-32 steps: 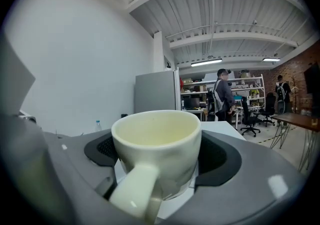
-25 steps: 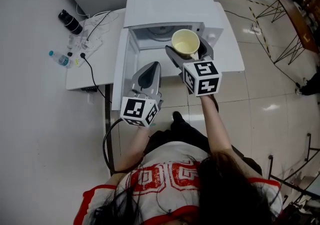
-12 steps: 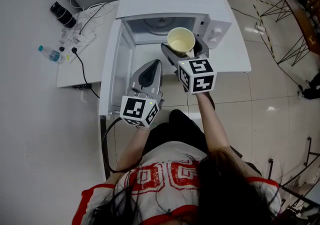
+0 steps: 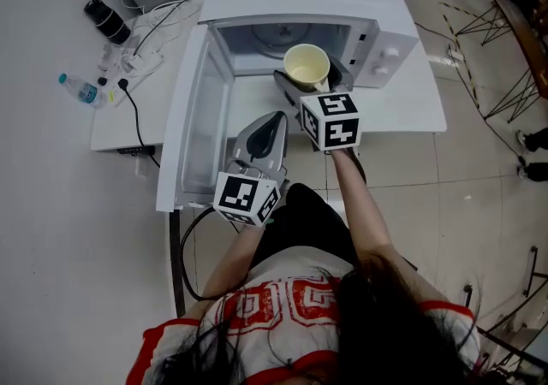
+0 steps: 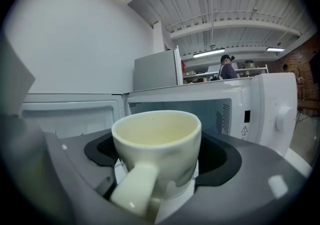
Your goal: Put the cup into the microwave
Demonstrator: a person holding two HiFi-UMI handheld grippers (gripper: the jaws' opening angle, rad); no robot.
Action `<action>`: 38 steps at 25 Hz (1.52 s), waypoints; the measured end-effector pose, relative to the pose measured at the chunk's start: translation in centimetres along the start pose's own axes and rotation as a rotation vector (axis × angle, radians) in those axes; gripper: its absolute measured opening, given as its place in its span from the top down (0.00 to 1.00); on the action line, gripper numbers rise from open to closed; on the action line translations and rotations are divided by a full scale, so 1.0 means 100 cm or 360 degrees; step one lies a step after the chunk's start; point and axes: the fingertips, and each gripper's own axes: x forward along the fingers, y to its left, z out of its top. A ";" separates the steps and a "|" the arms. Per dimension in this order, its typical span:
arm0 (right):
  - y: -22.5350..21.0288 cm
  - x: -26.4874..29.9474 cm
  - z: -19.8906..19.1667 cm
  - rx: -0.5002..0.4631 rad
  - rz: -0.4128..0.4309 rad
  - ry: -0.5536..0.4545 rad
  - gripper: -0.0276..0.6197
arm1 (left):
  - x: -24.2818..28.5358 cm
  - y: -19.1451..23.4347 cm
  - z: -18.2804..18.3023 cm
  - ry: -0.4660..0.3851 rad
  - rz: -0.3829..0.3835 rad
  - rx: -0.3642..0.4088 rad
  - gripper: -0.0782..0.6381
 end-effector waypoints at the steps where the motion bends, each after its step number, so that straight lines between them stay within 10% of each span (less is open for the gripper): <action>1: -0.002 0.004 -0.003 -0.0002 -0.0001 0.0004 0.26 | 0.001 0.001 -0.003 0.0003 0.0002 -0.0007 0.91; 38: -0.056 0.154 -0.026 0.0059 -0.0040 0.0101 0.26 | 0.024 0.018 -0.041 -0.0036 0.0047 0.0061 0.91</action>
